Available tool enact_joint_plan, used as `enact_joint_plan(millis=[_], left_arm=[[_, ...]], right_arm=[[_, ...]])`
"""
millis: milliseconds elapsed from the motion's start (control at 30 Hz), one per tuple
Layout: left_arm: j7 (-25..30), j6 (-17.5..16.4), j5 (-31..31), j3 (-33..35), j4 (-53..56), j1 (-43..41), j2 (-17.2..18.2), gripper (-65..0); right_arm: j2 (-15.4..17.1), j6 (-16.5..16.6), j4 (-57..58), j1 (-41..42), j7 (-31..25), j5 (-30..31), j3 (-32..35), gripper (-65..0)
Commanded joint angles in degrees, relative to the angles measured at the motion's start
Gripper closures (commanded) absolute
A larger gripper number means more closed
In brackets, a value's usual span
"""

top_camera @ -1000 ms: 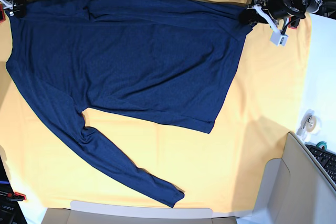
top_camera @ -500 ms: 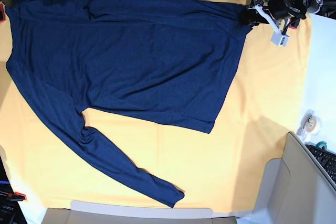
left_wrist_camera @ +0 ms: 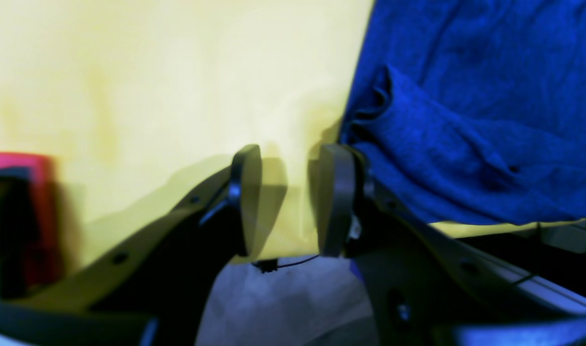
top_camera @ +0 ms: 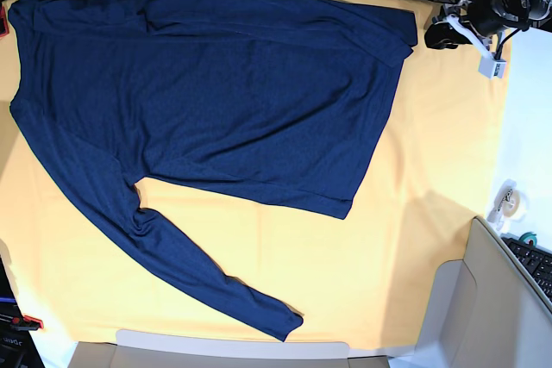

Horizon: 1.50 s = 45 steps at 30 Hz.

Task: Fold the T-shirt properly
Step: 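Open both grippers and release the shirt, then move both grippers to the shirt's side edges and grasp them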

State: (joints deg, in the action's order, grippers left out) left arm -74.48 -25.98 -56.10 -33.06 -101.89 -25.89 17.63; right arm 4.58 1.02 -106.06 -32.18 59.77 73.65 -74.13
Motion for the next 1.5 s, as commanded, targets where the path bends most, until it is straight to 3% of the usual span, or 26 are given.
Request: enact_joint_plan(millis=[0,133,200,300,467,567,633,767,867,1000,1167,1467], left_arm=[[0.3,-0.1,-1.1,-0.7,-1.0,0.2,1.8,-19.9],[0.3,-0.1,-1.1,-0.7,-5.1,3.9,2.0,-19.9],[0.2,-0.1,-1.0,-0.5,-6.8,6.0,2.0,-19.9],[-1.7,-0.1,-0.7,-0.3,-6.8,10.3,2.0,-19.9],[-5.5,-0.1,-0.7,-0.3,-6.3,16.6,1.7,-19.9],[-5.5,-0.1,-0.7,1.1,-5.7,17.8,1.7,-19.9],[-5.5,-0.1,-0.7,2.4,-4.4,18.0,1.9,-19.9],[-5.5,-0.1,-0.7,3.7,-1.9,18.0,1.7,-19.9],[-5.0,0.0,-0.7,5.3,-1.8,18.0,1.7,-19.9],[-4.2,0.0,-0.7,6.0,-1.8,17.7,1.7,-19.9],[-4.2,0.1,-0.7,6.0,-1.8,17.7,1.7,-19.9],[-4.2,0.1,-0.7,5.9,-1.8,17.7,1.6,-19.9]], right_arm=[[0.9,0.2,-1.8,0.5,-0.8,1.1,-0.6,-35.2],[1.3,0.2,-2.6,5.9,-0.7,-1.8,-0.6,-35.2],[3.1,0.3,-2.6,8.9,-0.6,-3.4,-0.2,-35.2],[6.7,4.2,-2.5,13.7,-0.6,-7.9,4.4,-35.2],[17.2,22.0,4.3,22.9,-0.6,-14.8,16.2,-35.3],[26.1,31.9,16.7,29.6,1.5,-15.6,24.9,-35.3],[30.1,38.8,26.5,35.4,4.6,-16.0,29.3,-35.3],[35.6,39.0,47.5,45.3,6.8,-16.9,35.8,-35.3],[38.1,39.0,54.1,50.8,6.6,-21.8,42.2,-35.2],[38.0,39.0,54.6,54.5,6.5,-32.8,47.1,-35.2],[38.0,39.0,54.9,54.8,2.2,-42.7,47.5,-35.2],[36.2,39.0,60.9,54.2,-3.3,-45.9,48.1,-35.2]])
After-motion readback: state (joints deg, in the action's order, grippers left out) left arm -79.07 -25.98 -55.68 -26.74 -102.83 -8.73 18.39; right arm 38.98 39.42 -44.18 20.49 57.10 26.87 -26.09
